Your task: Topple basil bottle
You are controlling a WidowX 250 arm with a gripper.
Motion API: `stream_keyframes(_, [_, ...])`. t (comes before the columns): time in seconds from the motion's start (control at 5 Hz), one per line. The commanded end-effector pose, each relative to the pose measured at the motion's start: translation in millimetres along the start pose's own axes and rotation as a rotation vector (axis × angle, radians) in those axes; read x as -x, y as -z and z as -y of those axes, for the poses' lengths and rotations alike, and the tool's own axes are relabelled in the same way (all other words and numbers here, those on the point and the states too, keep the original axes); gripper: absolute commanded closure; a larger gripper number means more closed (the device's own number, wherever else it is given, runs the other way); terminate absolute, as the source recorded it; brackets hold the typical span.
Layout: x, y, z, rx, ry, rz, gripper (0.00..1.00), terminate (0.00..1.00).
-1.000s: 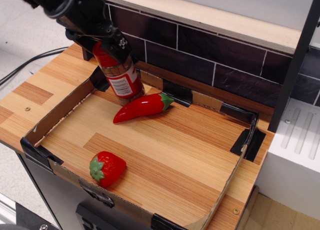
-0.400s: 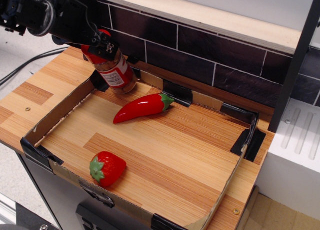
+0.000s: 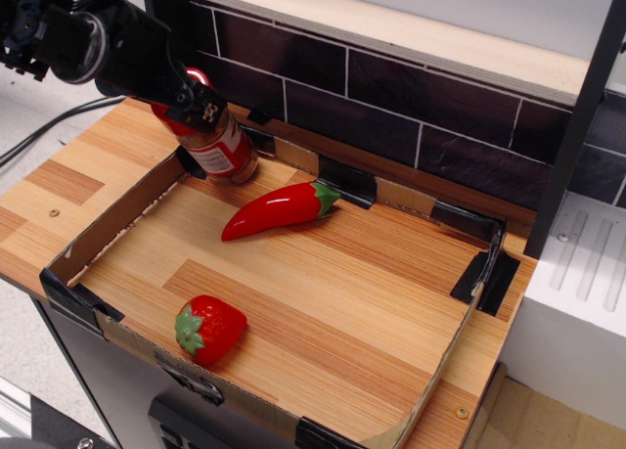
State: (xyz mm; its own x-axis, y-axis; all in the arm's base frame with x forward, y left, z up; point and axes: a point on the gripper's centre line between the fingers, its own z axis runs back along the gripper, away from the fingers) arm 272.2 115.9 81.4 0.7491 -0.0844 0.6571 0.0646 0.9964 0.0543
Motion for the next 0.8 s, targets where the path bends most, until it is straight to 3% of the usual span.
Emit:
stream_keyframes(0.0, [28, -25, -4, 0.001, 0.006, -0.139, 1.00, 0.00])
stream_keyframes(0.2, [39, -34, -5, -0.019, -0.043, -0.215, 1.00, 0.00])
stream_keyframes(0.4, [47, -33, -1, -0.037, -0.111, -0.330, 1.00, 0.00])
stream_keyframes(0.6, [55, -29, 3, -0.133, -0.184, -0.377, 1.00, 0.00])
